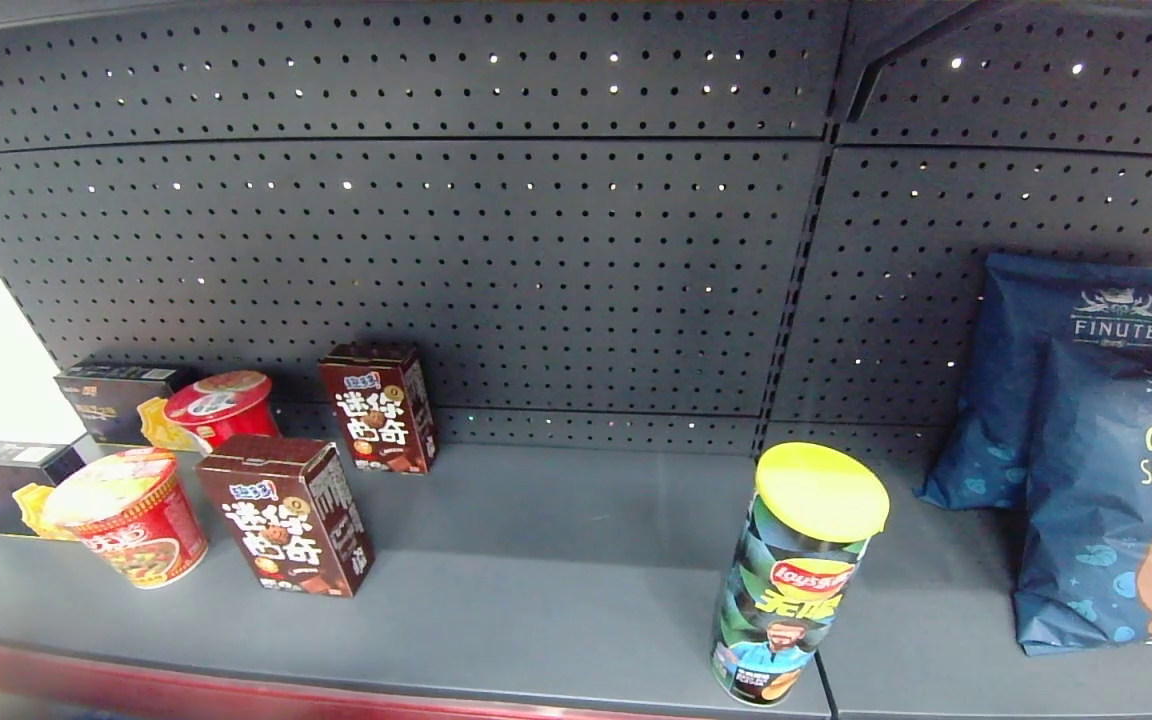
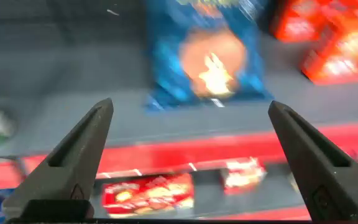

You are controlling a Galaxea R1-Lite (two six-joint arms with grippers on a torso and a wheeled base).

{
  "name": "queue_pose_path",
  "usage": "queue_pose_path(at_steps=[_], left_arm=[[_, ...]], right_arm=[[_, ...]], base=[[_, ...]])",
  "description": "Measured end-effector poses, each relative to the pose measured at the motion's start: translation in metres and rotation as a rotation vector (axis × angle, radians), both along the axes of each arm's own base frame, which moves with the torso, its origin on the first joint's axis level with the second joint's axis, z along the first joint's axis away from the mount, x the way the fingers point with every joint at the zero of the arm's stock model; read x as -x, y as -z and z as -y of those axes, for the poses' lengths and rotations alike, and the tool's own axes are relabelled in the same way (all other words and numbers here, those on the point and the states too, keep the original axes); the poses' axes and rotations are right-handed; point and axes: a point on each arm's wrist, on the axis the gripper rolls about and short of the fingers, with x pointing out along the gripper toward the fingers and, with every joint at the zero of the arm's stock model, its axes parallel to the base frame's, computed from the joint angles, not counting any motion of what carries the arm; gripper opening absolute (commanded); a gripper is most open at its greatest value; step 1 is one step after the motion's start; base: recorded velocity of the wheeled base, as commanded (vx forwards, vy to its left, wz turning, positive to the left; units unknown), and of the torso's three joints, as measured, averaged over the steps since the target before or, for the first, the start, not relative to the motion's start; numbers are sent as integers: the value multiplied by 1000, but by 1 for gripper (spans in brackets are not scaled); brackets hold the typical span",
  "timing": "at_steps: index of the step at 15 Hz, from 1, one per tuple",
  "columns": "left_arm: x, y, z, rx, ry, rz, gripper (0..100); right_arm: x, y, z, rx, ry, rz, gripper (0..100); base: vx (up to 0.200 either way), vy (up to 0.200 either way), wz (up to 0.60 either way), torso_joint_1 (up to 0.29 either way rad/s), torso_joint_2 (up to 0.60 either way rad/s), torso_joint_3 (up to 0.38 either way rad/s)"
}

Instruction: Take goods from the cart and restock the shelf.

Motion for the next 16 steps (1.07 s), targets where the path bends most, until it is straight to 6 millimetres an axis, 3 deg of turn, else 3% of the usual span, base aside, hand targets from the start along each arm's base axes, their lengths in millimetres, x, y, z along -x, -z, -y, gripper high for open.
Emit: queue_pose_path(at_steps=[8,14,16], left_arm=[[-21,2,11,-18,321,-104,0],[-78,-21,40,-9,421,-132,0],[-95,-20,49,-14,427,-161,0]], right_arm=[[-2,33,0,71,20,20,100],[-3,34,-2,108,-55,13,100],[-3,34,-2,105,-60,13,100]], base=[[0,0,0,0,0,0],[0,0,0,0,0,0],[0,0,-600,2,0,5]])
